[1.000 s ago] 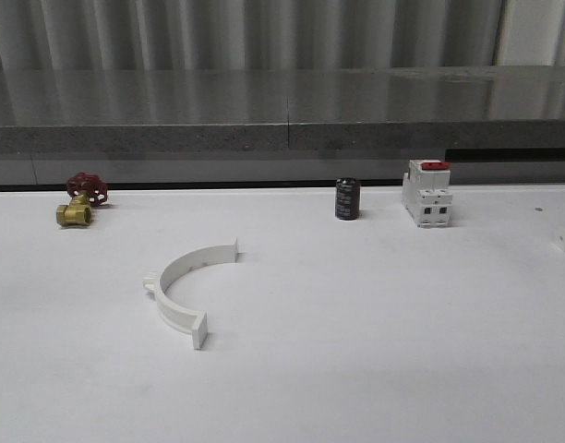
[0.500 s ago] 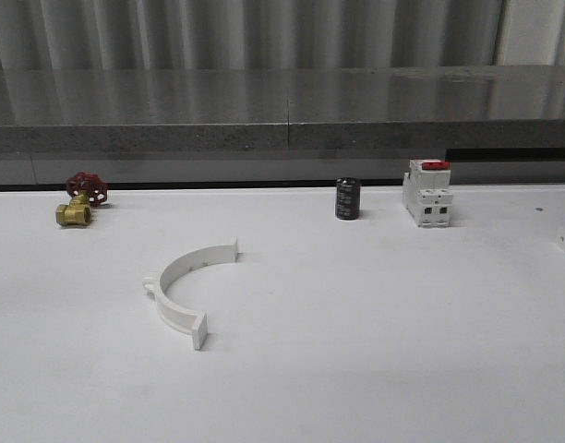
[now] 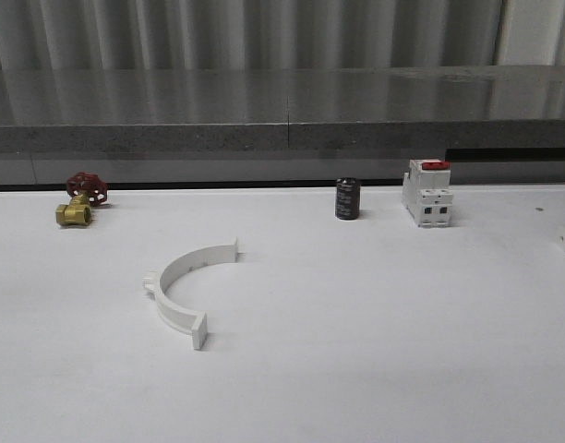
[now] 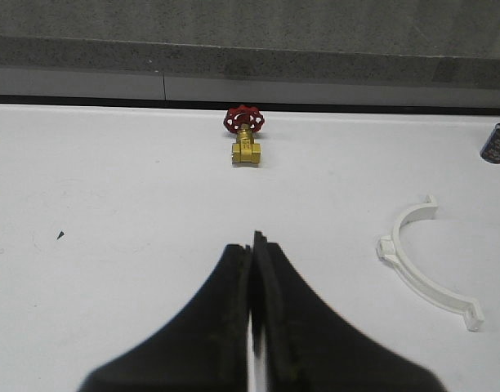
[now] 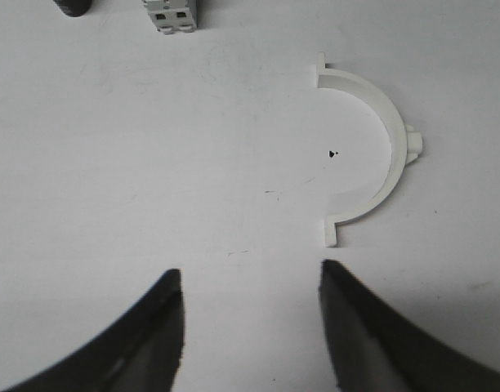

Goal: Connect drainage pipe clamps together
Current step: 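Lower the right gripper onto the second white half-ring and grasp it, then carry the second half-ring with the right gripper toward the first half-ring, then press the held half-ring against the first to close the ring, release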

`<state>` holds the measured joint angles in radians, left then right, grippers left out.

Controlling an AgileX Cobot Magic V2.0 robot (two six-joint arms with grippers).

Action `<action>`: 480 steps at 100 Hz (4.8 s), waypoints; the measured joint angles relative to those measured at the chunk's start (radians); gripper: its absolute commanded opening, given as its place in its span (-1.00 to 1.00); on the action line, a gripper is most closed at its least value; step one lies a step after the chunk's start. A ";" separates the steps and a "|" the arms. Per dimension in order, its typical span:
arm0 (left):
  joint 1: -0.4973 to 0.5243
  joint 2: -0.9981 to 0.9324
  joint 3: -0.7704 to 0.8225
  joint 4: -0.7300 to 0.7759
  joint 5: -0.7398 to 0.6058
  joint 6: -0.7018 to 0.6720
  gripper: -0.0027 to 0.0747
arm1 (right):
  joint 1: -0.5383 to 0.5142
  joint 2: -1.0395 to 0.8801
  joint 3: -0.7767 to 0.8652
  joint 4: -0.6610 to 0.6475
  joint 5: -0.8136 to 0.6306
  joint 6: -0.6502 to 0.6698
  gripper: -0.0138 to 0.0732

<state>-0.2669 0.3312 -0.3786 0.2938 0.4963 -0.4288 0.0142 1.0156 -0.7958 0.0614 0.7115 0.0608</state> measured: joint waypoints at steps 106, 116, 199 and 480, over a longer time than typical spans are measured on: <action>0.000 0.000 0.000 0.000 0.000 0.000 -0.98 | -0.259 0.825 -0.383 0.001 -0.010 -0.186 0.45; 0.000 0.000 0.000 0.000 0.000 0.000 -0.98 | -0.259 0.857 -0.383 0.001 -0.018 -0.197 0.44; 0.000 0.000 0.000 0.000 0.000 0.000 -0.98 | -0.158 0.832 -0.439 0.093 0.056 -0.168 -0.71; 0.000 0.000 0.000 0.000 0.000 0.000 -0.98 | 0.657 1.093 -0.726 -0.210 0.049 0.901 0.05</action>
<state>-0.2669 0.3312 -0.3786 0.2938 0.4963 -0.4288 0.6709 2.1087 -1.5217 -0.1485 0.7602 0.9619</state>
